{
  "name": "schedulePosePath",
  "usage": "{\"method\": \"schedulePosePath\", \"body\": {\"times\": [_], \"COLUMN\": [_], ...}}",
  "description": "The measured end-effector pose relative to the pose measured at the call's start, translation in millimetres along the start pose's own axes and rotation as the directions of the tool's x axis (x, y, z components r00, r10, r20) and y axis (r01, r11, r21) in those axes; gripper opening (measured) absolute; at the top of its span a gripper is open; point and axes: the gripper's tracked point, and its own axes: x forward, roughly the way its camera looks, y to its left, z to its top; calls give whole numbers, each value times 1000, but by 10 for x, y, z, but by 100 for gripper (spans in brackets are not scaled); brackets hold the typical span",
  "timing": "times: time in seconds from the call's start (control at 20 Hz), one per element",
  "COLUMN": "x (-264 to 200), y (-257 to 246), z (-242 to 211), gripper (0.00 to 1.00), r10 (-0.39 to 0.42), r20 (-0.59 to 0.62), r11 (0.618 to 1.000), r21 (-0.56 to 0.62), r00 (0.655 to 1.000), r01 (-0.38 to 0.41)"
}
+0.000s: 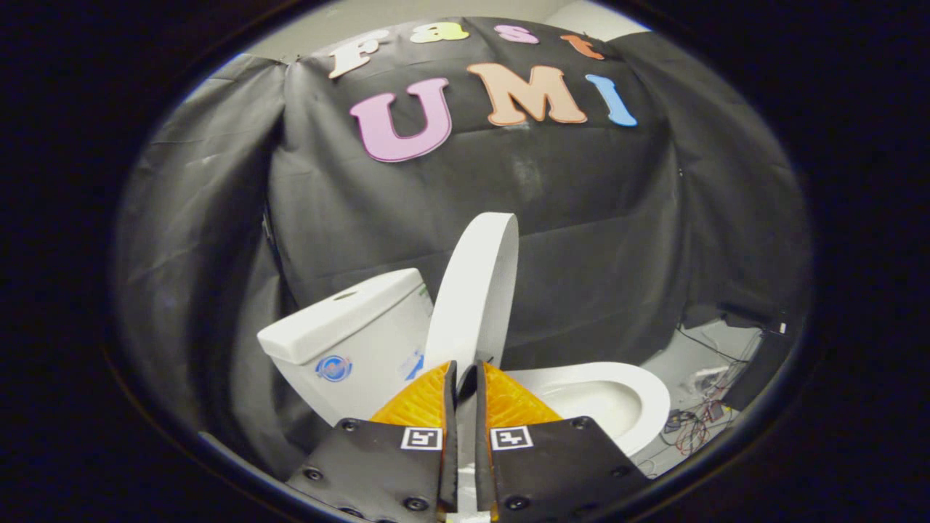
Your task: Open the toilet lid.
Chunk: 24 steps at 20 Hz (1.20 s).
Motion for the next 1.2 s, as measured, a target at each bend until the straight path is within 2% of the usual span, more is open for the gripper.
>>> {"method": "schedulePosePath", "body": {"times": [0.45,1.0,1.15,1.2], "x": [191,334,388,376], "y": [617,1054,1235,1248], "z": [-2,-116,-187,-166], "gripper": [10,10,10,18], "r10": [176,289,334,347], "r20": [16,-21,-50,-48], "r11": [983,951,932,927], "r21": [-54,-108,-128,-131], "r00": [984,957,941,937], "r01": [-175,-289,-338,-350]}}
